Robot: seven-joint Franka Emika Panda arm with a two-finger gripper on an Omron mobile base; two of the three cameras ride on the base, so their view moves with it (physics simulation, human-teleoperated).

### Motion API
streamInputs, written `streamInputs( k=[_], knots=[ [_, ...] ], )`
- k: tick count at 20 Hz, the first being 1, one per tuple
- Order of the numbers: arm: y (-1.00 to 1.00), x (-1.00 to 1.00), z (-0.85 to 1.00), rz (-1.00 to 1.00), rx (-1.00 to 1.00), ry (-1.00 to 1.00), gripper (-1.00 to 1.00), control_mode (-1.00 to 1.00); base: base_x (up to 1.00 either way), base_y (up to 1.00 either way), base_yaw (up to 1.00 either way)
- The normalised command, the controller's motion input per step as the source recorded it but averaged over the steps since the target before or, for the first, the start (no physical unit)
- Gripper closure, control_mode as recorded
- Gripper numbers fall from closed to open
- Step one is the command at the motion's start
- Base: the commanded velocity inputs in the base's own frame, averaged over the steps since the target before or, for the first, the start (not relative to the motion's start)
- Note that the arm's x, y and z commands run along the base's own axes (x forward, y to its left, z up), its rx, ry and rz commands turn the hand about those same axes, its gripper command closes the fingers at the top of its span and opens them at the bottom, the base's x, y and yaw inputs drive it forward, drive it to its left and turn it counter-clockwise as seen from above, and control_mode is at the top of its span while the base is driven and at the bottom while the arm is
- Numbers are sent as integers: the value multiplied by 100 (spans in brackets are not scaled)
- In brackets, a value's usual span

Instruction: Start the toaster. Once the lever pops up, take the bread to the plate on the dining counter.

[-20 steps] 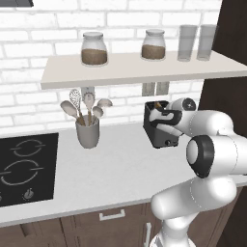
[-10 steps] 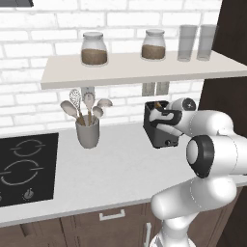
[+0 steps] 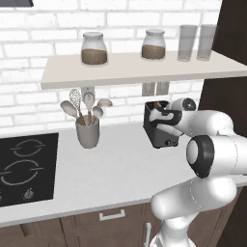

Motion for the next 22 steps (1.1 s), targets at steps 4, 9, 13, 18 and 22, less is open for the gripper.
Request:
streamInputs(
  k=[4,9,13,18,22],
  knots=[
    [0,1,0,0,0,0,-100,-100,0,0,0],
    [0,14,0,0,0,0,-100,-100,0,0,0],
    [1,16,-1,0,0,0,-100,-100,0,0,0],
    [0,8,-1,0,0,1,-100,-100,0,0,0],
    [0,2,0,0,0,5,-100,-100,0,0,0]
  ],
)
